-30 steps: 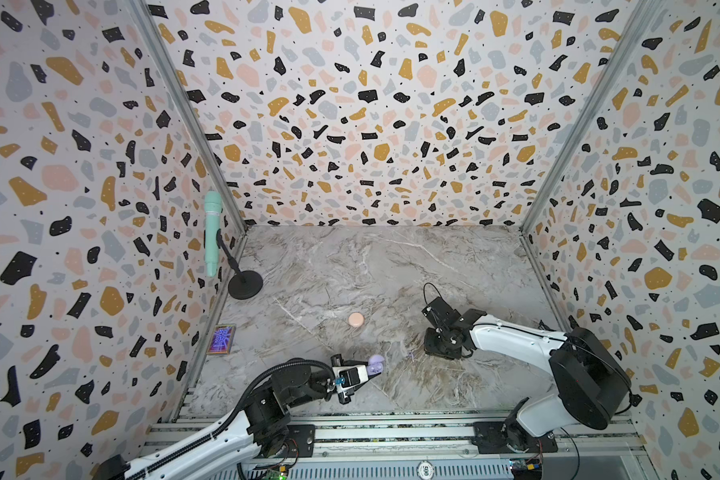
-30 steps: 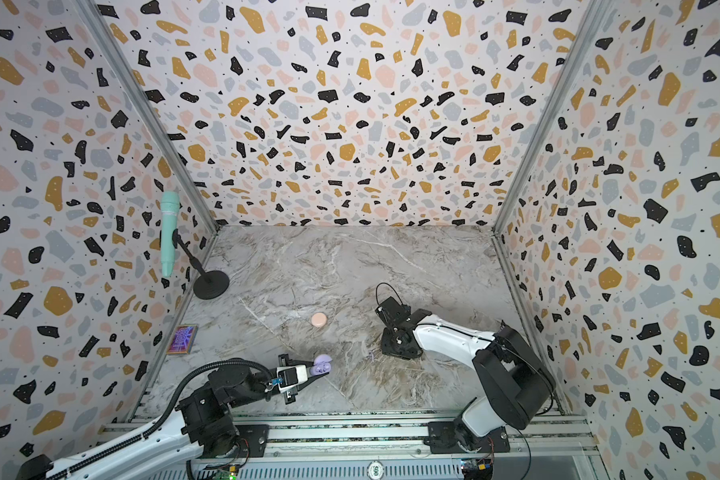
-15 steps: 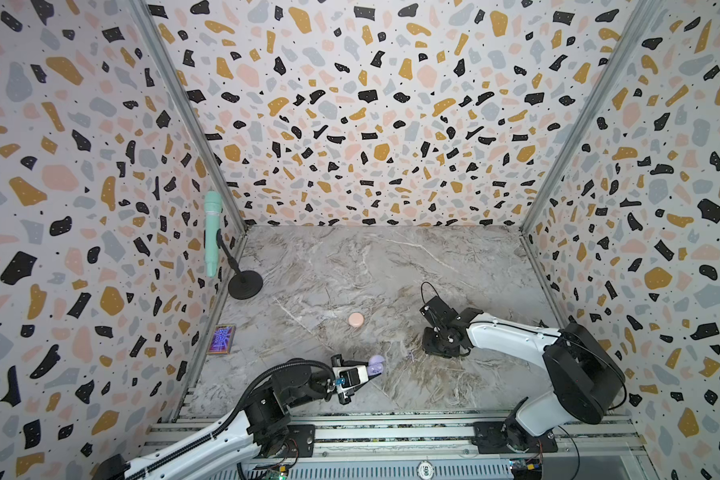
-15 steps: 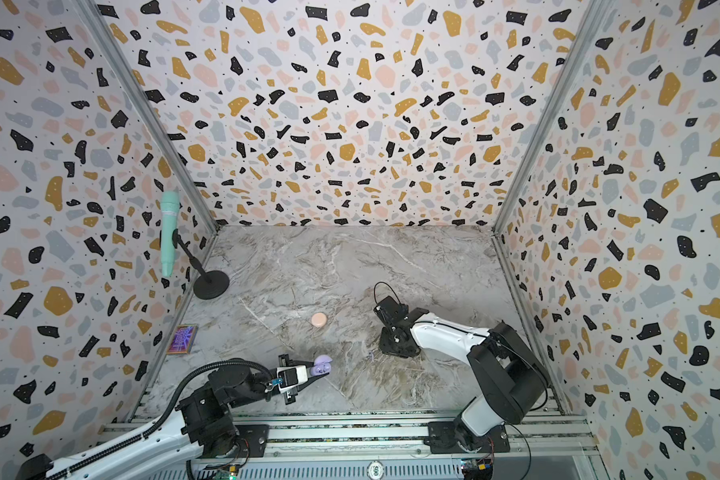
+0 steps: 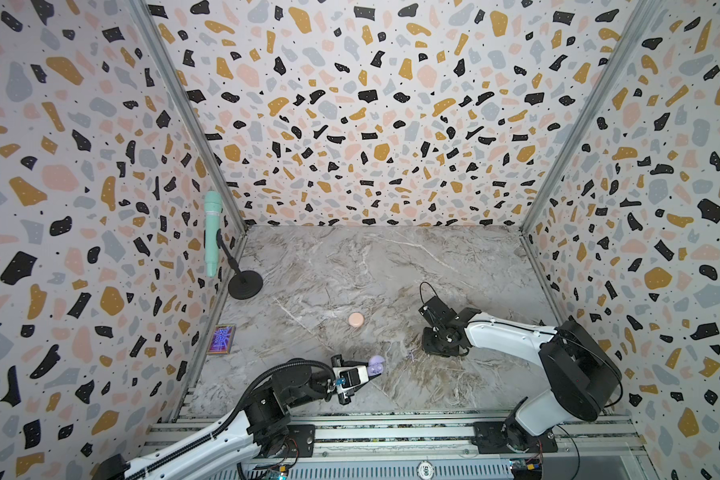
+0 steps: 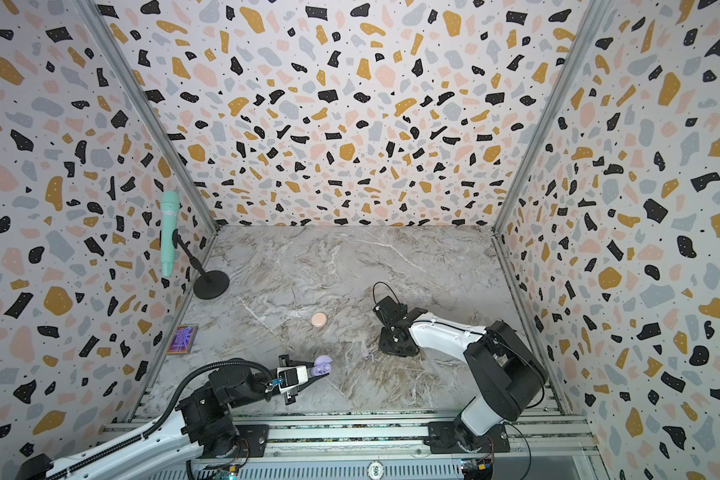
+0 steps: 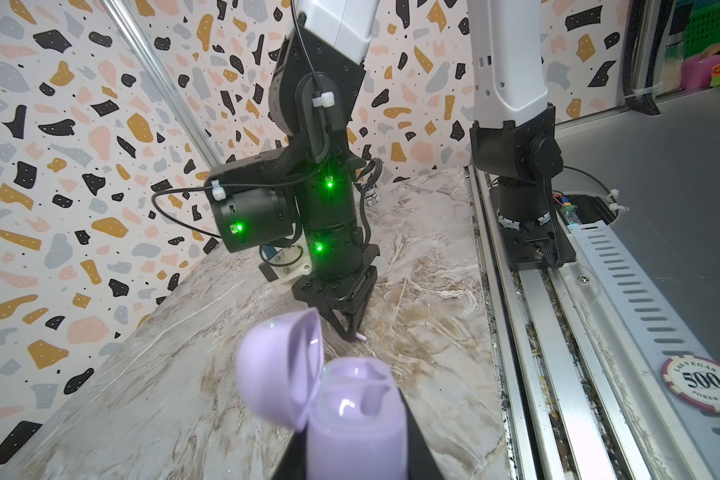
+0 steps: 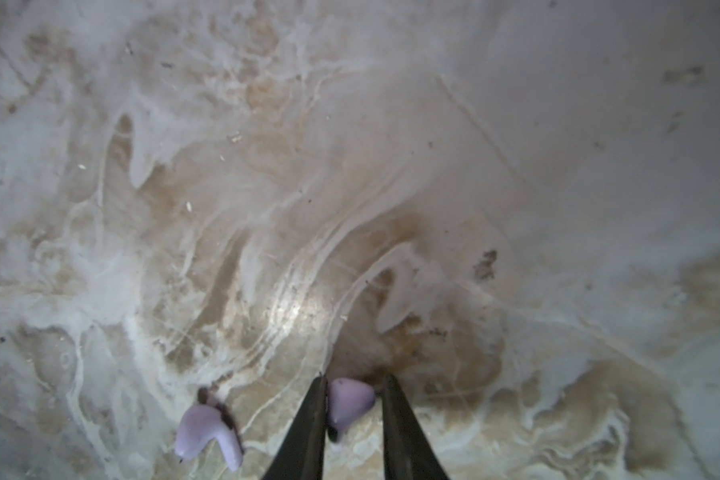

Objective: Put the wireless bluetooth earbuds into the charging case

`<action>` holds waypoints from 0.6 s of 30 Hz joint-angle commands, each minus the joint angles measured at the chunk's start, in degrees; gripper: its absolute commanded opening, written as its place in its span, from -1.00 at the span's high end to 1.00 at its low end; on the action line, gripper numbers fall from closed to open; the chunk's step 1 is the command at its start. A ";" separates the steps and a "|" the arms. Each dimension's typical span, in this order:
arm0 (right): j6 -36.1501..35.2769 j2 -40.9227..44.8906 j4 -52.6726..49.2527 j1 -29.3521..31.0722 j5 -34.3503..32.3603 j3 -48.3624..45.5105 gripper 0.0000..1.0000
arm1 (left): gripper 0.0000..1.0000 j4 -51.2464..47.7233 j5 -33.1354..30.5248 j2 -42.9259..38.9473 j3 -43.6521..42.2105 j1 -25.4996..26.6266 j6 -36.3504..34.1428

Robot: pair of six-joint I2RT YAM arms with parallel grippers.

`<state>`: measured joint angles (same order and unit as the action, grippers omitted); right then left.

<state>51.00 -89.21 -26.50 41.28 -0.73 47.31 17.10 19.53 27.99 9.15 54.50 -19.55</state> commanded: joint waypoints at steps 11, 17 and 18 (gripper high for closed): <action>-0.74 -0.07 1.27 0.22 0.27 -0.37 0.54 | 1.00 1.63 0.69 -0.21 1.93 0.43 -0.56; -0.74 0.22 1.79 0.21 0.49 -1.24 0.57 | 1.00 1.62 0.80 0.08 1.96 0.43 -0.55; -0.81 0.23 1.80 0.21 0.52 -1.29 0.56 | 1.00 1.54 0.78 0.08 1.99 0.45 -0.56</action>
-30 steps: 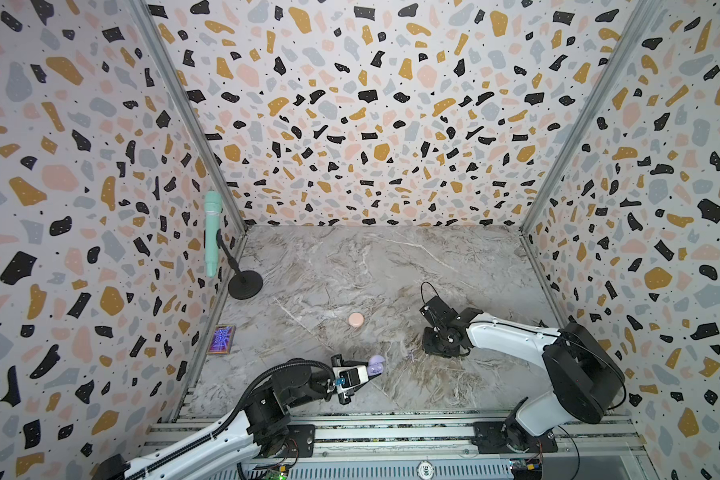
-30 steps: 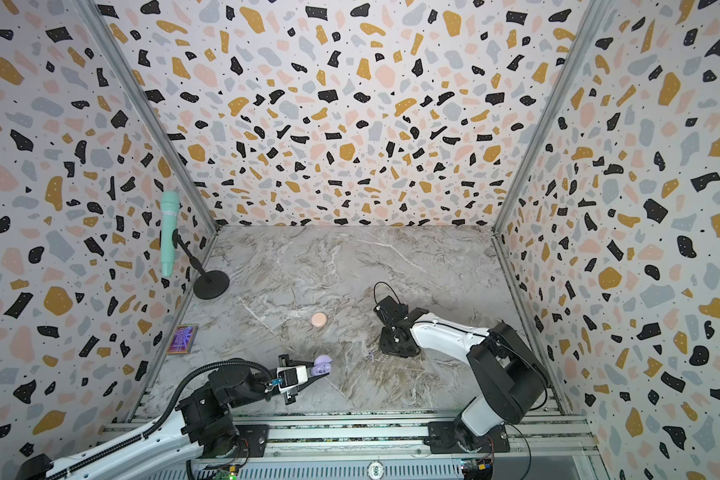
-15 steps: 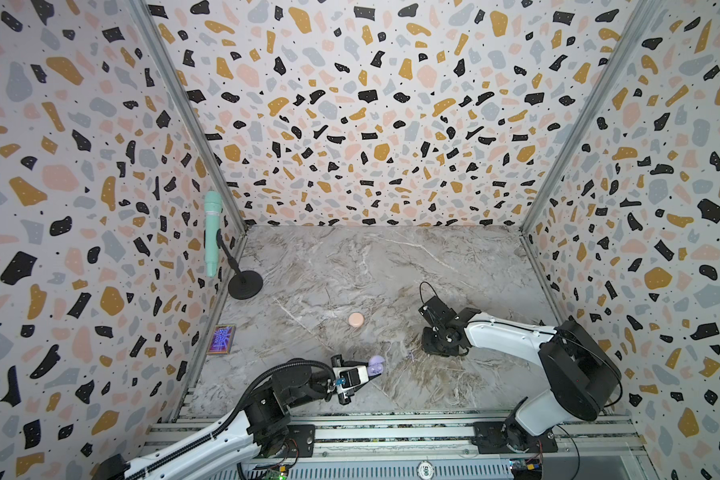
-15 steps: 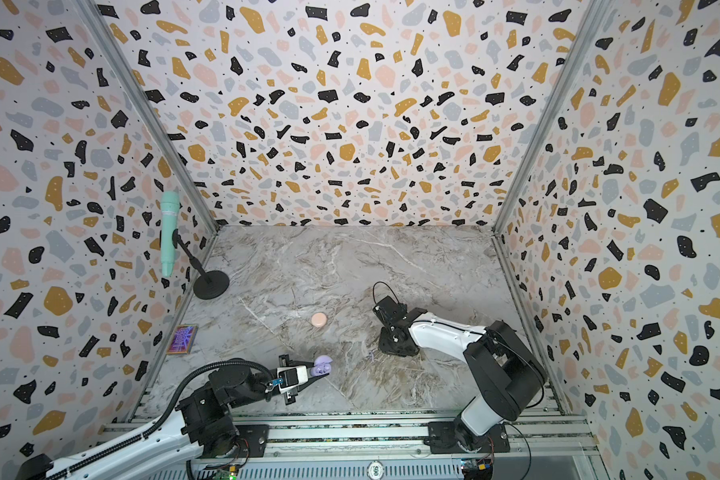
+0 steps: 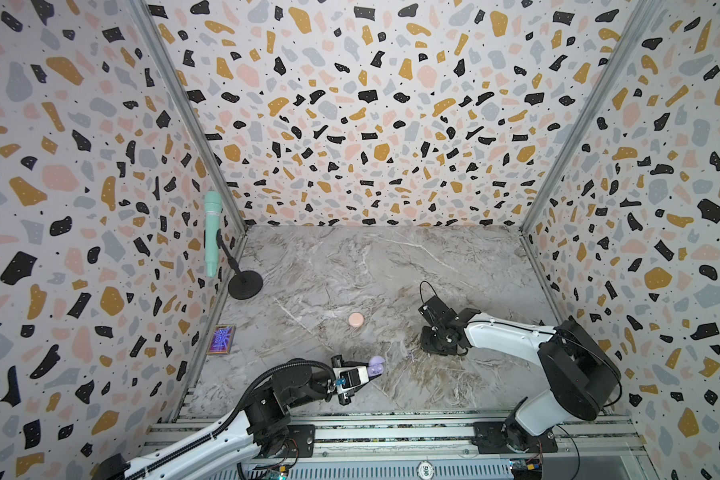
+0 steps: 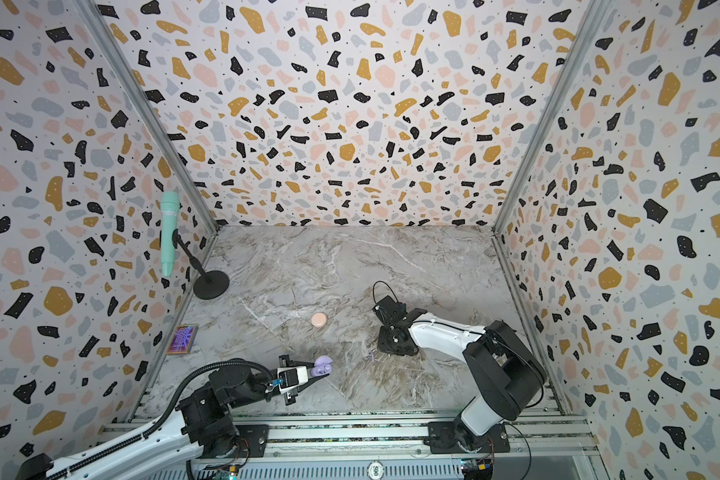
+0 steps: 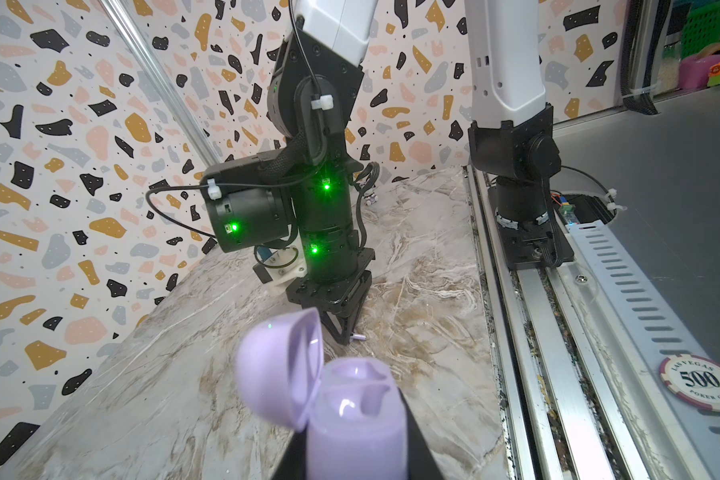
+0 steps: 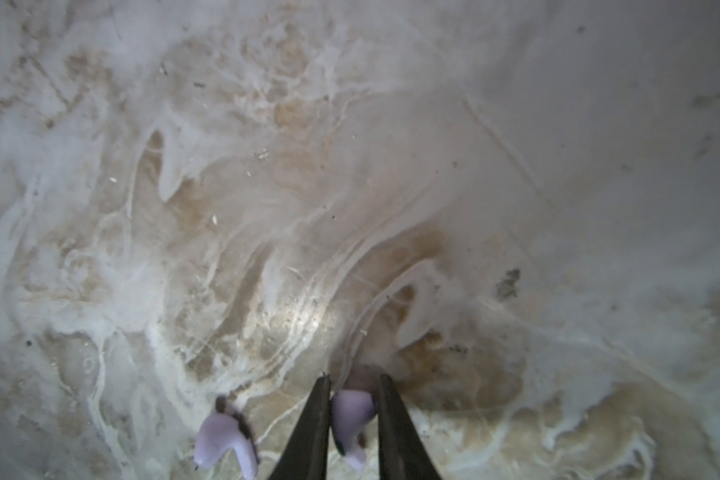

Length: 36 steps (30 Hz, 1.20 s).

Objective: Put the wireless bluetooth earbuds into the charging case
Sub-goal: 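Close the right gripper on the lilac earbud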

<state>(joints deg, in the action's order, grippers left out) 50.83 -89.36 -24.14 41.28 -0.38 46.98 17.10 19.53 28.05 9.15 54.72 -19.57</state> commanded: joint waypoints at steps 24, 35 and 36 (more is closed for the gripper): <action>-3.39 -2.02 -2.80 0.34 -0.78 -2.51 0.57 | 1.00 1.18 0.94 0.18 2.19 0.41 -0.73; -3.11 -1.42 -1.46 0.54 0.53 -3.72 0.60 | 1.00 0.92 0.91 0.33 2.19 0.50 -0.82; -2.99 -0.98 -1.28 0.56 0.50 -3.86 0.61 | 1.00 0.91 0.92 0.33 2.19 0.51 -0.82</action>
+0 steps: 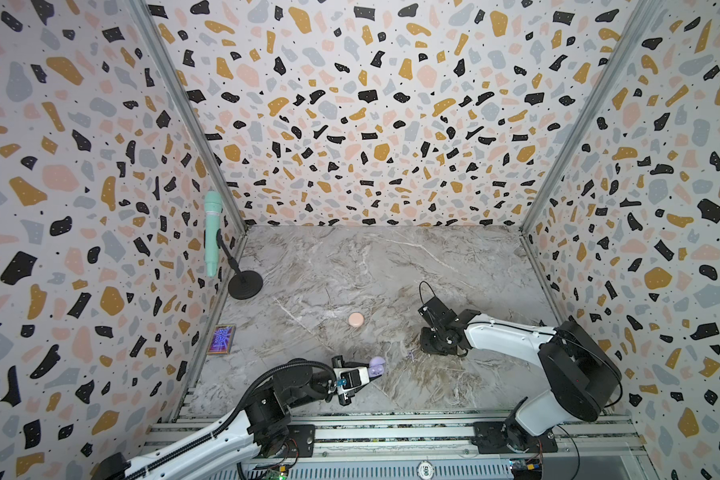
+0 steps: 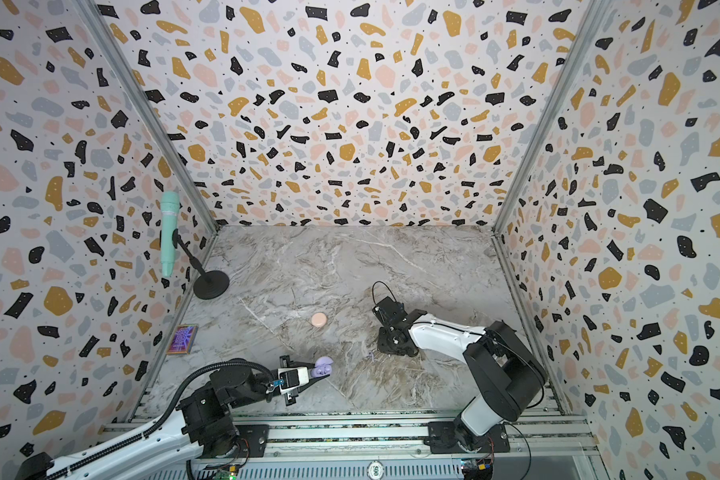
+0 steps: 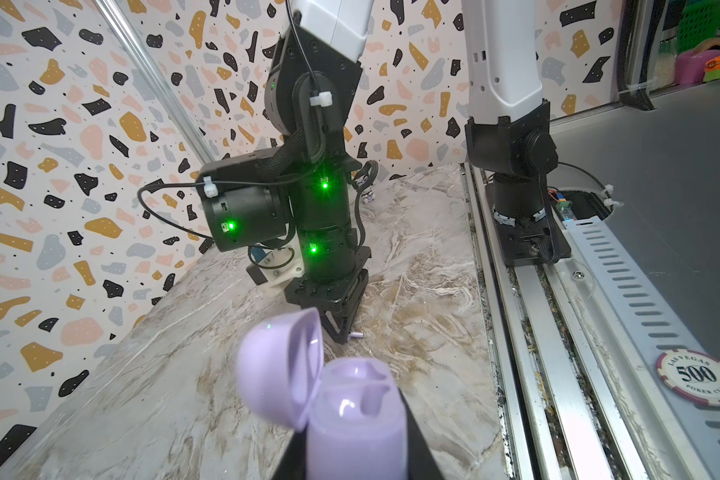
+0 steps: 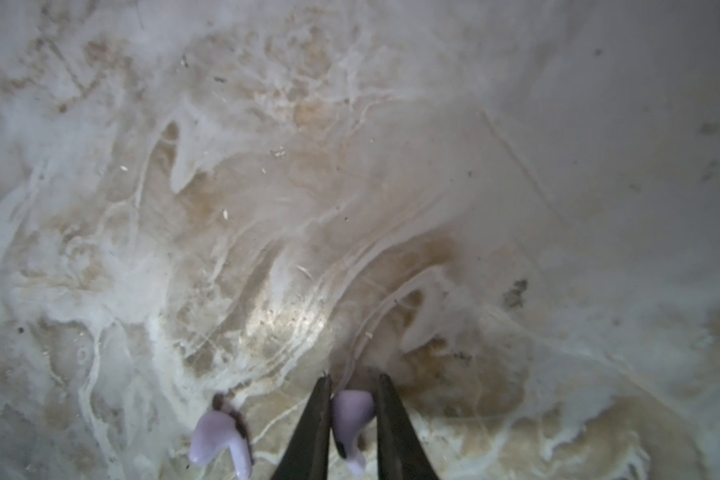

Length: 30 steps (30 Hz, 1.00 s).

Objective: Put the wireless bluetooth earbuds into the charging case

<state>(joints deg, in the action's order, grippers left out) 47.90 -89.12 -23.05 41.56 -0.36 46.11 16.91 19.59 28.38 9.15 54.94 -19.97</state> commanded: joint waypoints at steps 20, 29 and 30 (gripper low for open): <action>-0.59 11.95 5.93 0.10 2.63 -7.40 0.57 | 1.00 1.26 0.91 1.11 2.28 0.35 -0.41; -1.67 16.09 9.94 0.53 6.63 -8.40 0.58 | 1.00 1.63 0.62 0.87 2.20 0.35 0.08; -1.58 16.60 9.95 0.70 6.40 -8.34 0.58 | 1.00 1.72 0.49 0.84 2.19 0.35 0.26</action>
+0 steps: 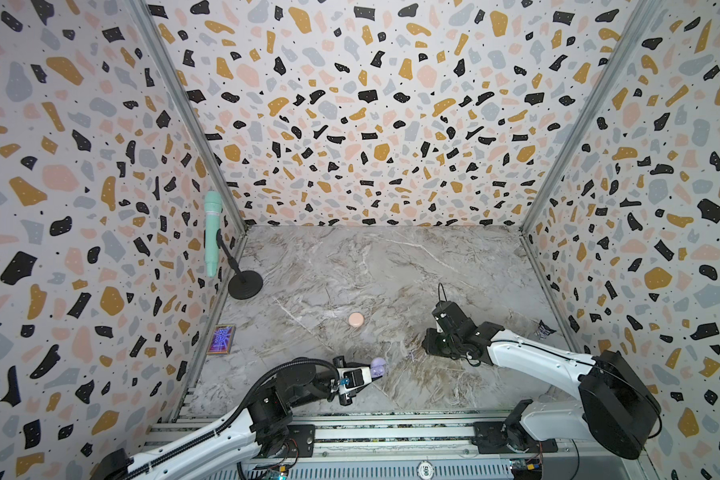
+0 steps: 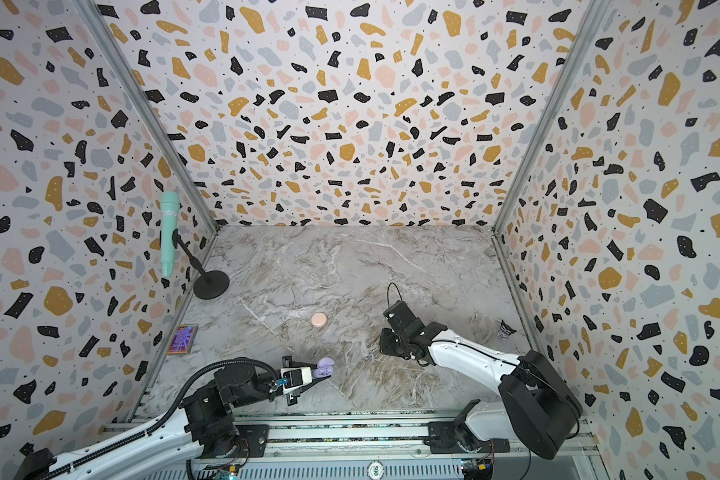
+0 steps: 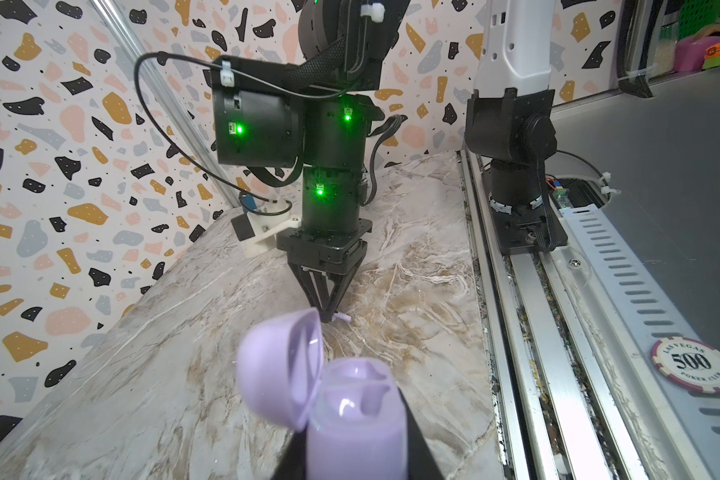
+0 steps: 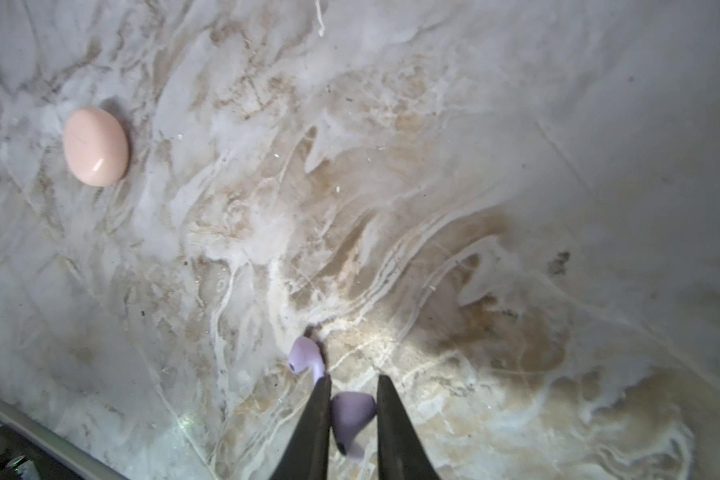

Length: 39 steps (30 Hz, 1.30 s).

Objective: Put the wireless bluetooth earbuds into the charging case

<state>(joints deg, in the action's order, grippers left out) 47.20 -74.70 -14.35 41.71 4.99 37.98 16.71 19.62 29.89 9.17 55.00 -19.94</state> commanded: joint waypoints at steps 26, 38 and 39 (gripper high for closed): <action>-1.22 12.89 5.19 4.34 2.83 0.87 0.59 | 1.00 2.24 -2.32 -0.10 2.49 0.19 1.05; -3.58 16.90 3.06 4.34 1.22 4.48 0.59 | 1.00 23.47 -5.54 5.20 3.41 0.93 18.72; -3.90 17.09 2.71 4.34 1.09 4.92 0.59 | 1.00 26.16 -6.43 5.63 2.63 1.34 20.11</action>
<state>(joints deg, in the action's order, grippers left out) 45.21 -59.48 -10.31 45.78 7.29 39.53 29.02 15.20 35.22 12.51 55.61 -6.96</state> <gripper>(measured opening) 0.205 0.239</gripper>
